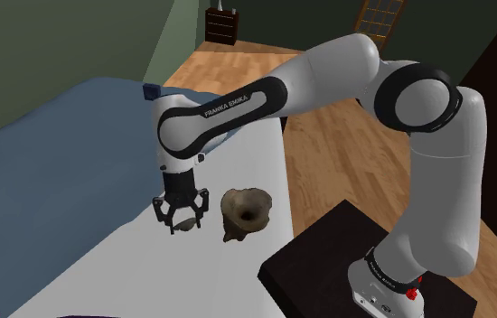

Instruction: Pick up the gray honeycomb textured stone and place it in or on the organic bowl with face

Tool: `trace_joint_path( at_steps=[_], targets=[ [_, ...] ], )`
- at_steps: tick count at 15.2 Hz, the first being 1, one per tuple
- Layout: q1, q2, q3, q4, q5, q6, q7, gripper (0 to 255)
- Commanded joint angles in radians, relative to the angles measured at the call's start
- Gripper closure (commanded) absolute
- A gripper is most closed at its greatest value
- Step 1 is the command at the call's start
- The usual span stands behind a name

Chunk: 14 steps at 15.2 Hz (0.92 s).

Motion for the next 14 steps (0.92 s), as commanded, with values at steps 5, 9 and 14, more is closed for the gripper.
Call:
trace_joint_path(
  at_steps=[5,9,14],
  targets=[
    [-0.007,-0.037,0.007,0.025,0.009,-0.059,0.012,255],
    [-0.082,-0.136,-0.006,-0.104,0.032,-0.052,-0.077,255],
    [-0.165,-0.243,-0.035,-0.233,0.048,-0.06,-0.192,255]
  ],
)
